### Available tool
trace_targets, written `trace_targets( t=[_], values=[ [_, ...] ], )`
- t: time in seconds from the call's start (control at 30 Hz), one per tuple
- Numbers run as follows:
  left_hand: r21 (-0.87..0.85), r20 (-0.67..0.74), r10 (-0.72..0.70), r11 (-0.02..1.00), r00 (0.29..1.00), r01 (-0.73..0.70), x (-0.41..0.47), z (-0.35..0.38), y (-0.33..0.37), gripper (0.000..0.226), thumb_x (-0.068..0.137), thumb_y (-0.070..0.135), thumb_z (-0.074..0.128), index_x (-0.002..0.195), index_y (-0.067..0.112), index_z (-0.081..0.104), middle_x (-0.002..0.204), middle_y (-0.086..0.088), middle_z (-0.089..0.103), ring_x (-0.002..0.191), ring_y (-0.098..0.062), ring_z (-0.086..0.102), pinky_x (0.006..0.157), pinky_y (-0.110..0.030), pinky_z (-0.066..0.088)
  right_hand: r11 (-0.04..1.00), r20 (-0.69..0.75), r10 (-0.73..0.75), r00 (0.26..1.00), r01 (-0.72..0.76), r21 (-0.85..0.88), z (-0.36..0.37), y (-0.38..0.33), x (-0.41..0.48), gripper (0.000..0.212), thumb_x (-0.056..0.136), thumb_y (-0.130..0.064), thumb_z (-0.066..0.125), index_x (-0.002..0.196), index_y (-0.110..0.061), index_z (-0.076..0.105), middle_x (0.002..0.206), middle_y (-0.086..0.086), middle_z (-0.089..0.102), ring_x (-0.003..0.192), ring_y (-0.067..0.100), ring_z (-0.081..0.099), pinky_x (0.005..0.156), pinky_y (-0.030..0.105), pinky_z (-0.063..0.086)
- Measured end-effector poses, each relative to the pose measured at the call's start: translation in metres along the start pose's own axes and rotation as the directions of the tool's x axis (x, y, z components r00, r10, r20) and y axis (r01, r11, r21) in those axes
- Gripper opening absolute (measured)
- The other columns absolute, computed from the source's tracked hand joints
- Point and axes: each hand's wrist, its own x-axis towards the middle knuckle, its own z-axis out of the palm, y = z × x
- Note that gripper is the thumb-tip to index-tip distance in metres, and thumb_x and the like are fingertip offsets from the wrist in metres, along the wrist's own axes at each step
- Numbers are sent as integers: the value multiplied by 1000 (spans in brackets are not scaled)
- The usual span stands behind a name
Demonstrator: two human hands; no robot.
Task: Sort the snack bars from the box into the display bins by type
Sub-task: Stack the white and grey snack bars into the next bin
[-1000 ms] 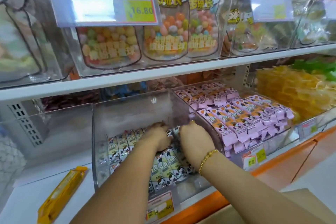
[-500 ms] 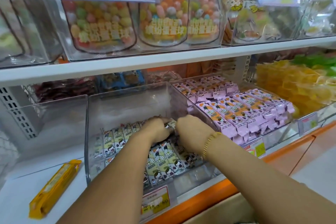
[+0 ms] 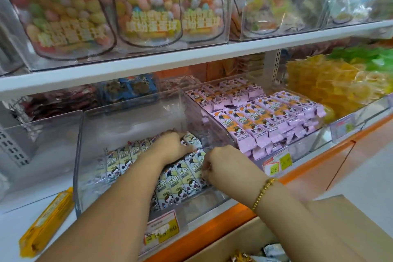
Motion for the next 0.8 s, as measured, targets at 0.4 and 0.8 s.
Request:
trace_targets(
  t=[0.4,0.8],
  values=[
    [205,-285,51,979,957,9,-1,7,11,28,86,32,65,109,21,53,111,-6,58,98,-26,56,72,-30,43,1000,37,-6,999,6,15,2,1,0,22,94,-15,52,111,-9,64,109,14,64,100,27,60,70,26,39],
    [140,-275,97,988,956,-60,-3,9,7,26,89,35,62,110,20,66,108,-4,68,94,-22,62,73,-28,46,999,99,-39,994,37,22,-6,0,-6,21,98,-13,45,110,-2,58,110,17,62,94,29,57,68,27,35]
  ],
)
